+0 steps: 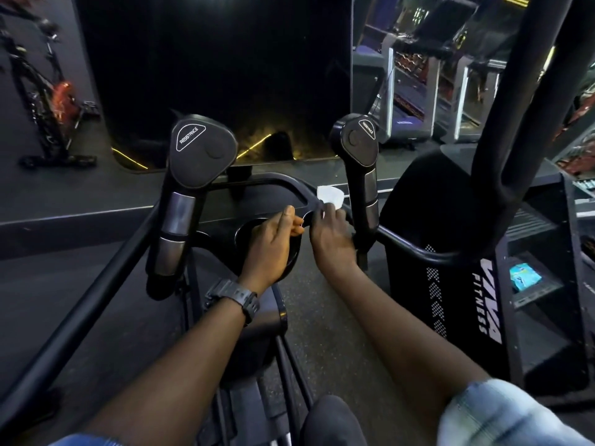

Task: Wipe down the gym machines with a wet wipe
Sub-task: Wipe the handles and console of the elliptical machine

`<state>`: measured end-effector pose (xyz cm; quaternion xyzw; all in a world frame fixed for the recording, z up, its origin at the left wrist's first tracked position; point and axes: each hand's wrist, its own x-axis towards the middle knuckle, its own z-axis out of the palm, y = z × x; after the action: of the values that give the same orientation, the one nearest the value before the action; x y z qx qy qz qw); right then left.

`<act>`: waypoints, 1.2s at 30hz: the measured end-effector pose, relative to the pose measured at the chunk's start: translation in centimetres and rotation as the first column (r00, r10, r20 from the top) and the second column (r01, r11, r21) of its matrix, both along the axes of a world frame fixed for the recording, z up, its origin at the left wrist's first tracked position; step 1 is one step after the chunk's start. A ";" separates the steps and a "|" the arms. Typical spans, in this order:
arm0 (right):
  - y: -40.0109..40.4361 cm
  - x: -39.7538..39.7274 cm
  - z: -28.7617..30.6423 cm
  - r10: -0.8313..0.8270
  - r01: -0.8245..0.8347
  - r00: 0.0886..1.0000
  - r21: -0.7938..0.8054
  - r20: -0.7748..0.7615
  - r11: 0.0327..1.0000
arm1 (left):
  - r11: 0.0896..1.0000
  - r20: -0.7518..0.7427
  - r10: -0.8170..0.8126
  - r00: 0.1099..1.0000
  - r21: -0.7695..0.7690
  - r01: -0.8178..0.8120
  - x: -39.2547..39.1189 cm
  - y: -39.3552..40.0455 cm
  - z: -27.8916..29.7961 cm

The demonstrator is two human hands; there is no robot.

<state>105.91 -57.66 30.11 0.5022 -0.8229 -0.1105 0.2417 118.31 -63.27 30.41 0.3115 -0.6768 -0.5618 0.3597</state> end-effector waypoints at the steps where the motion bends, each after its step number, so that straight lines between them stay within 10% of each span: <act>1: -0.5 0.2 0.8 -0.046 0.047 0.999 -0.042 0.019 0.998 | 1.000 0.002 -0.003 1.000 -0.002 0.003 0.1 0.0 0.1; 17: -2.4 -1.6 2.5 -0.181 0.147 0.978 0.275 0.103 0.950 | 1.000 -0.003 0.028 1.000 -0.005 -0.028 -0.3 0.2 0.2; 25: -5.2 -1.4 1.4 -0.081 0.196 0.772 -0.115 0.630 0.974 | 0.994 -0.070 0.088 0.994 0.077 -0.082 -0.2 -0.6 0.0; 32: -6.1 -1.8 1.0 0.182 -0.234 0.756 0.001 0.629 0.972 | 0.895 0.061 0.319 0.946 -0.347 -0.279 1.1 -3.9 -0.1; 36: -3.6 -2.0 0.3 0.151 -0.204 0.773 0.016 0.616 0.979 | 0.849 0.131 0.387 0.913 -0.436 -0.298 1.0 -3.8 -0.4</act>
<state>103.95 -61.24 30.37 0.5957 -0.8003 0.0475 -0.0490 119.30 -67.08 29.99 0.4043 -0.7464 -0.2981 0.4365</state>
